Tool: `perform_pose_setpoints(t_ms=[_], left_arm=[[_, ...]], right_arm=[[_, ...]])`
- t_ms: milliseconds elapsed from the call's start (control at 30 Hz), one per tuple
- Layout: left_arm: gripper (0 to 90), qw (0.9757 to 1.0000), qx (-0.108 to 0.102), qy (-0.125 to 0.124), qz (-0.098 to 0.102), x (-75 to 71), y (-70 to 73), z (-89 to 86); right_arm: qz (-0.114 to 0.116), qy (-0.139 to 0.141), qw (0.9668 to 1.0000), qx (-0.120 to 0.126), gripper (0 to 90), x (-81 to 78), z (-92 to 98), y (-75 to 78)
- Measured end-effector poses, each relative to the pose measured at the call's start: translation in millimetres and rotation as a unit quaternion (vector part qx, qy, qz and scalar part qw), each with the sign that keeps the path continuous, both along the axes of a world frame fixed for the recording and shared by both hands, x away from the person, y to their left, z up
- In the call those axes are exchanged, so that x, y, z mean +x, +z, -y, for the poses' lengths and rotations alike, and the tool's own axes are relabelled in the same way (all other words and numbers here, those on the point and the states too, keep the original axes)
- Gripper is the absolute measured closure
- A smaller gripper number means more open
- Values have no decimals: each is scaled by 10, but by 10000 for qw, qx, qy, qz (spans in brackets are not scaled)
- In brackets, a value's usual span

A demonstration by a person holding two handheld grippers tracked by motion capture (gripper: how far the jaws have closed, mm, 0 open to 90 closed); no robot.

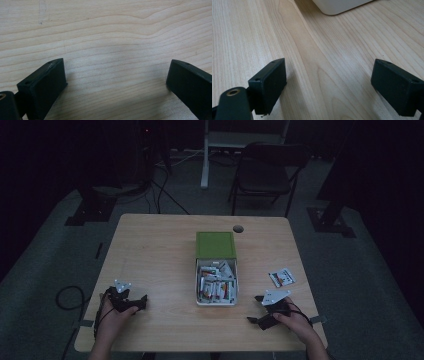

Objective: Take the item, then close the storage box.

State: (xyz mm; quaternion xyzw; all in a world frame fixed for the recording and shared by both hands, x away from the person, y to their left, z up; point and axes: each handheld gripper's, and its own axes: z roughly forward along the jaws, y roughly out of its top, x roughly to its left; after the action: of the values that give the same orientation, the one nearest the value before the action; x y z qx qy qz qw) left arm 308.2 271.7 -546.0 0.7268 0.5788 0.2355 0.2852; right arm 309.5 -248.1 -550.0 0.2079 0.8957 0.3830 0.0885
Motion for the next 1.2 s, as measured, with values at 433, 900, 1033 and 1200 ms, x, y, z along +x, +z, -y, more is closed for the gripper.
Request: perform_pose_setpoints(t_ms=[433,900,1033,1200], left_arm=[[30,9991,15,-414,22,-21,-1,35],[30,9879,29,-1535,213,-97,131,380],[30,9845,20,-1738,227,-113,154,462],[30,9817,32,-1888,241,-129,154,544]], right_arm=[[-16,-162,9999,3,122,0,-5,-2],[-60,-247,9997,62,123,-6,19,33],[-10,-300,9995,136,123,-1,9,71],[16,-338,9991,243,123,13,-10,111]])
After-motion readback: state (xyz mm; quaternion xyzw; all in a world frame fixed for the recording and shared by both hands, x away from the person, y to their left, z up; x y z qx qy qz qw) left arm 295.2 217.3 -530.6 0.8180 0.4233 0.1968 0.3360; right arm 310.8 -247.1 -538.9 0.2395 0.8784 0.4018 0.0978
